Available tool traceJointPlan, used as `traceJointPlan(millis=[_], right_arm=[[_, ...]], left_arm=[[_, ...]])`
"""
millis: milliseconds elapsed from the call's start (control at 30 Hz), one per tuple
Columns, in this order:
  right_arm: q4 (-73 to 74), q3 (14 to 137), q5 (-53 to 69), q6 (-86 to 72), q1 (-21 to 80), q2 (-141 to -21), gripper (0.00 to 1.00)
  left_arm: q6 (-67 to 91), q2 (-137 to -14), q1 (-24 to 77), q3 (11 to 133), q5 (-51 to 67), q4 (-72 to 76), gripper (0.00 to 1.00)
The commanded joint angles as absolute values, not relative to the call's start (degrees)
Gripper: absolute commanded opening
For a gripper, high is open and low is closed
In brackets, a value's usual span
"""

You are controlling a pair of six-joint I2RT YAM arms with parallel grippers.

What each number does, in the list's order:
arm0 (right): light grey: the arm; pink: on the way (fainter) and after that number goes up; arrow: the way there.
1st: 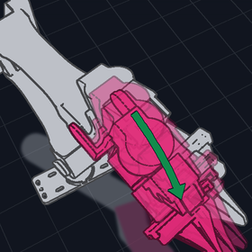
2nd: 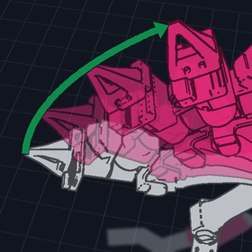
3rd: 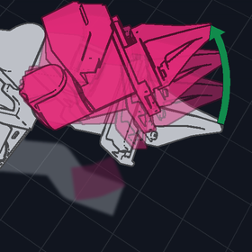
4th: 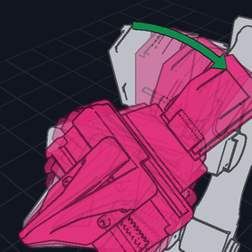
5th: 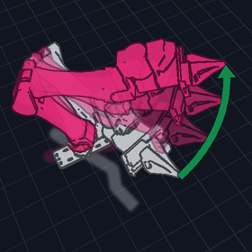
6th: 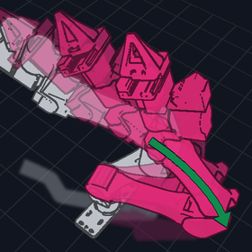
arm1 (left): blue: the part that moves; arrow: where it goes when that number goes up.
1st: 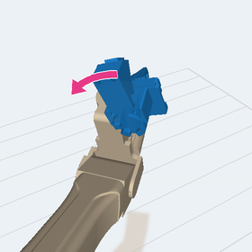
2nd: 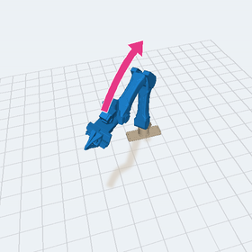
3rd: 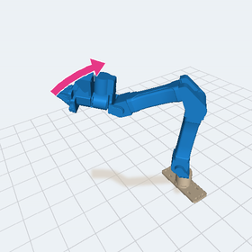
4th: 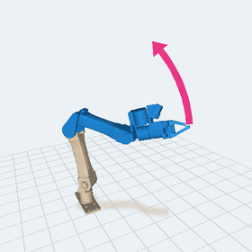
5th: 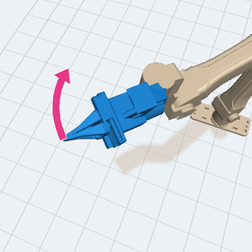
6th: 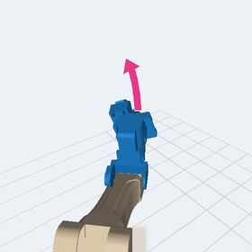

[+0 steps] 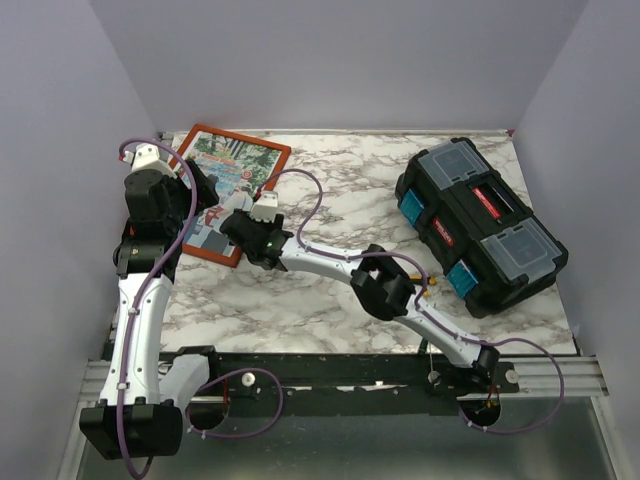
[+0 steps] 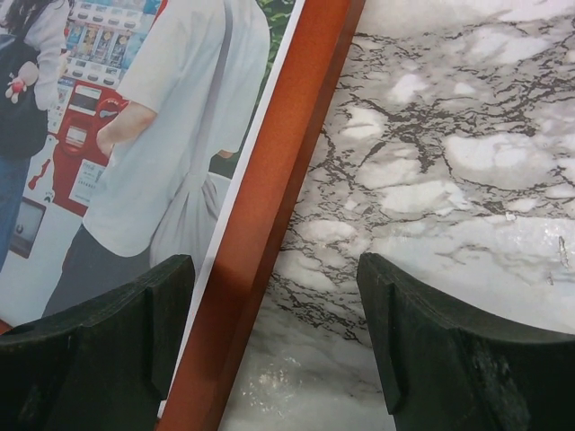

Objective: Take the photo out of the frame

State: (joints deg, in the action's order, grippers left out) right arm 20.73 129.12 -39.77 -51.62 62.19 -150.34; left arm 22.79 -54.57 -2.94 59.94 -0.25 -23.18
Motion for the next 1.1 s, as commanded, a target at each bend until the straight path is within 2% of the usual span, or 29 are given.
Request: traceJointPlan(millis=[0,100,200,333,367,633,800,1067], right_arm=[[25.86,130.25,-40.08,-47.9,62.31,-157.44,0.81],[27.37,128.92,-41.23,-48.13,62.29,-157.31,0.78],[27.42,125.07,-42.2,-47.67,62.29,-155.92,0.61],[26.85,118.77,-43.18,-45.93,62.29,-152.64,0.44],[26.33,115.88,-43.43,-45.88,62.3,-151.27,0.43],[20.37,87.18,-46.93,-45.8,62.19,-134.54,0.4],[13.7,68.26,-43.39,-45.7,62.14,-123.45,0.41],[4.95,51.54,-32.54,-46.64,62.06,-111.05,0.44]], left_arm=[[23.29,-54.75,-3.43,59.59,1.71,-21.62,0.89],[23.12,-54.84,-3.43,59.49,1.51,-21.62,0.89],[23.03,-55.13,-3.45,59.59,1.73,-21.68,0.89],[23.03,-55.61,-3.38,59.58,2.15,-21.65,0.88],[22.96,-55.7,-3.43,59.48,2.19,-21.7,0.88],[23.28,-58.68,-3.18,59.9,6.38,-21.72,0.88],[22.64,-62.58,-1.22,61.17,10.57,-22.75,0.87],[19.1,-67.21,13.92,63.28,6.48,-26.99,0.85]])
